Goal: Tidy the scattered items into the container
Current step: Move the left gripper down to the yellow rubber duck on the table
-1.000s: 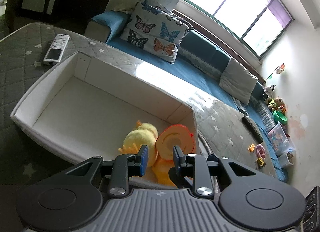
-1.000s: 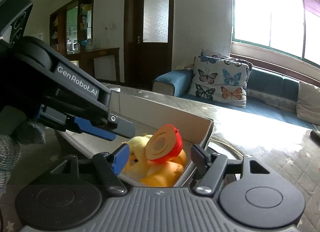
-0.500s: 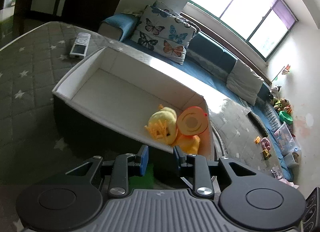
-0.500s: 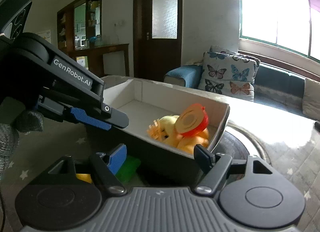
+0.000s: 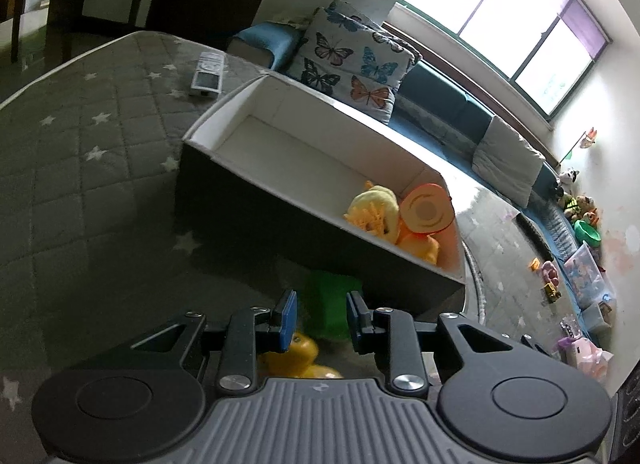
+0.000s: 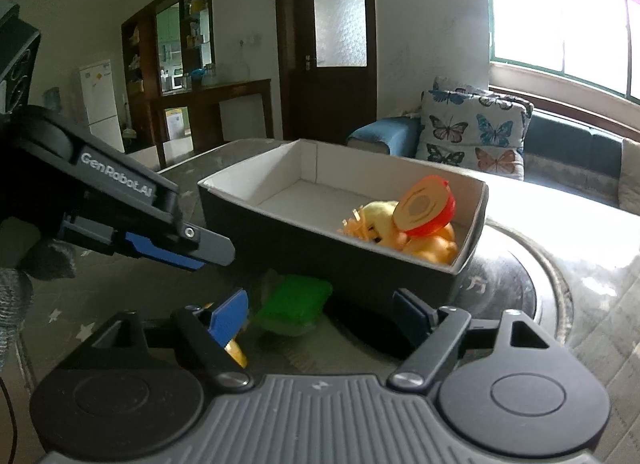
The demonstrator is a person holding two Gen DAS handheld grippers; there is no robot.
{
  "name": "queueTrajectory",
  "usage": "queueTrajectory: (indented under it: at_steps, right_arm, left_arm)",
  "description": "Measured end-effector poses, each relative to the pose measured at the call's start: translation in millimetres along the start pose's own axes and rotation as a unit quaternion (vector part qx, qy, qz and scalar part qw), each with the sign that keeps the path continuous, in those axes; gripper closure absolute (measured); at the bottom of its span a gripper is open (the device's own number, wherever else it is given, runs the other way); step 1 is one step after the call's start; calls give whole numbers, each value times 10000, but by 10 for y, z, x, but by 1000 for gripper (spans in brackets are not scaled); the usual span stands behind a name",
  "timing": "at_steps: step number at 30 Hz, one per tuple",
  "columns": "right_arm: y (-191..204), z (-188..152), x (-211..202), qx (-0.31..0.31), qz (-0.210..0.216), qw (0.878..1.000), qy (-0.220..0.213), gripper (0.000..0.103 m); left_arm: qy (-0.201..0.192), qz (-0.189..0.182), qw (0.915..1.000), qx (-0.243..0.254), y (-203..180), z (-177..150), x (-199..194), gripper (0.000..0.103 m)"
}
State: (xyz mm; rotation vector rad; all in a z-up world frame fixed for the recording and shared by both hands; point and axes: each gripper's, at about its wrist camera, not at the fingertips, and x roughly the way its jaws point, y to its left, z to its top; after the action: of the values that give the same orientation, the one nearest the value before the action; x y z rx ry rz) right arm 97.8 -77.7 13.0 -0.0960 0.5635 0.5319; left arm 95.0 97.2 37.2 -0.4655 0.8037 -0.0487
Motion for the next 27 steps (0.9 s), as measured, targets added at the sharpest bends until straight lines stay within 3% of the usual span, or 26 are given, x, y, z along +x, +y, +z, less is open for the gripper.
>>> queueTrajectory:
  at_steps: [16, 27]
  right_arm:
    - [200, -185, -12, -74, 275, 9992, 267, 22]
    - [327, -255, 54, -210, 403, 9980, 432, 22]
  left_arm:
    - [171, 167, 9994, -258, 241, -252, -19, 74]
    - [207, 453, 9987, -107, 240, -309, 15, 74]
